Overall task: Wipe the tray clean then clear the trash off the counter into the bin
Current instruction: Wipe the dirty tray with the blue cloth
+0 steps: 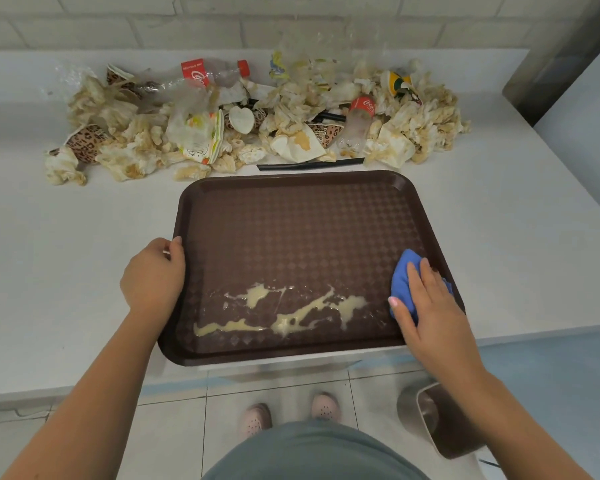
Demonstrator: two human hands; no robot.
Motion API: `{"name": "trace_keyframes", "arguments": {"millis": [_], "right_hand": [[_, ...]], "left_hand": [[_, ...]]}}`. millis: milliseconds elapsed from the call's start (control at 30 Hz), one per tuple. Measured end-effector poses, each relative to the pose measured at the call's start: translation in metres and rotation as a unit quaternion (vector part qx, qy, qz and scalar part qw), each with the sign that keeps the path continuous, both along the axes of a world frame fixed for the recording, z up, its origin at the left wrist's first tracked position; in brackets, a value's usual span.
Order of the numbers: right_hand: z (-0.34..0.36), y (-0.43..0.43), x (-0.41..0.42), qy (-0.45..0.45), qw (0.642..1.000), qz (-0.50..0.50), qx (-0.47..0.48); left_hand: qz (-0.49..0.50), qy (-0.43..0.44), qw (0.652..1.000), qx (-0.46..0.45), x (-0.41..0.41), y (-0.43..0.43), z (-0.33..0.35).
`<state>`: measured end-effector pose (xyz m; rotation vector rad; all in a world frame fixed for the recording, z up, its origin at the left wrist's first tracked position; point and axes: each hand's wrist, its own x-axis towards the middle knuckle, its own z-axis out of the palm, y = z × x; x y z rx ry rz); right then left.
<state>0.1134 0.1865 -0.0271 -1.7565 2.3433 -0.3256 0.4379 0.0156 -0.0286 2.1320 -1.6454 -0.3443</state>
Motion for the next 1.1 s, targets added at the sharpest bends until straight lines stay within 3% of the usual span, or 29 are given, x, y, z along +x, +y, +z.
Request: {"name": "trace_keyframes", "arguments": {"millis": [133, 467, 633, 800, 900, 1000, 1100], "right_hand": [[-0.01, 0.007, 0.036, 0.005, 0.999, -0.001, -0.051], [-0.015, -0.015, 0.1, 0.031, 0.992, 0.116, -0.045], [-0.008, -0.028, 0.093, -0.033, 0.966, 0.198, -0.163], [0.004, -0.029, 0.067, -0.21, 0.941, 0.061, -0.256], [0.014, -0.022, 0.047, -0.228, 0.934, -0.011, -0.275], [0.015, -0.018, 0.029, -0.193, 0.95, -0.028, -0.243], [0.003, -0.013, 0.027, -0.116, 0.991, 0.034, -0.06]], "left_hand": [[0.002, -0.002, 1.0, -0.001, 0.0, -0.001, -0.001], [-0.006, -0.011, 1.0, -0.009, 0.002, -0.002, -0.002], [-0.015, -0.019, 1.0, -0.009, 0.002, -0.002, -0.003], [-0.018, -0.019, 1.0, -0.009, 0.002, -0.002, -0.003], [-0.016, -0.025, 1.0, -0.009, 0.003, -0.003, -0.004], [-0.015, -0.025, 1.0, -0.01, 0.004, -0.003, -0.006], [-0.02, -0.029, 0.999, -0.012, 0.002, -0.003, -0.006]]}}
